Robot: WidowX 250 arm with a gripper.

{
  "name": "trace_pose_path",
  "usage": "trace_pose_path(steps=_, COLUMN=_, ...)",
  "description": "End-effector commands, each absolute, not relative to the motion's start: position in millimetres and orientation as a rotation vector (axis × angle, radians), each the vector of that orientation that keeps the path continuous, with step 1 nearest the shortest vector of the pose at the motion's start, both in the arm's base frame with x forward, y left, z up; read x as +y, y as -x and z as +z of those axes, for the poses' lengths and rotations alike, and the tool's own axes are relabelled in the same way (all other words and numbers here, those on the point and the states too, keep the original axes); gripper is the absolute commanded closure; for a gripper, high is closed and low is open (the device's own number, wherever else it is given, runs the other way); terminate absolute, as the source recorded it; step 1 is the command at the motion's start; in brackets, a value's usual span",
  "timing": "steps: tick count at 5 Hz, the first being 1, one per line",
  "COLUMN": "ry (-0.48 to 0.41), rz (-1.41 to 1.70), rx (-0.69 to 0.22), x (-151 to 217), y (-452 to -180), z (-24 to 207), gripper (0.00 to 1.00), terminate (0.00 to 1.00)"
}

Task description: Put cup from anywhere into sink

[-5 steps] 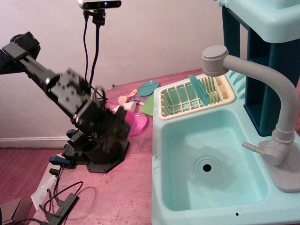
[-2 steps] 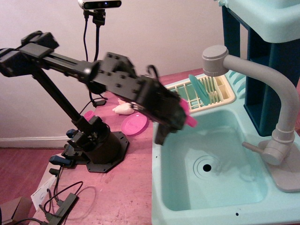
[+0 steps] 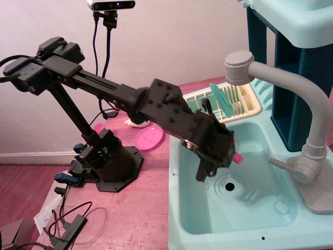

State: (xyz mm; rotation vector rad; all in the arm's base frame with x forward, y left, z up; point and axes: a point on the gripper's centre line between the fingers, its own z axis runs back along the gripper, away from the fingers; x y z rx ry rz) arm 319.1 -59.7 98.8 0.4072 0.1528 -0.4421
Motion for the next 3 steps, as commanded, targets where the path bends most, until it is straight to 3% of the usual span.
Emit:
trace_pose_path(steps=1, ry=-0.349, rz=-0.474, rx=0.145, x=-65, y=-310, z=86, gripper=1.00, terminate=0.00)
trace_pose_path(steps=2, ry=-0.354, rz=-0.473, rx=0.143, x=-61, y=-309, z=91, gripper=0.00, terminate=0.00)
trace_pose_path(steps=3, ry=-0.366, rz=-0.469, rx=0.137, x=-58, y=-312, z=98, gripper=0.00, terminate=1.00)
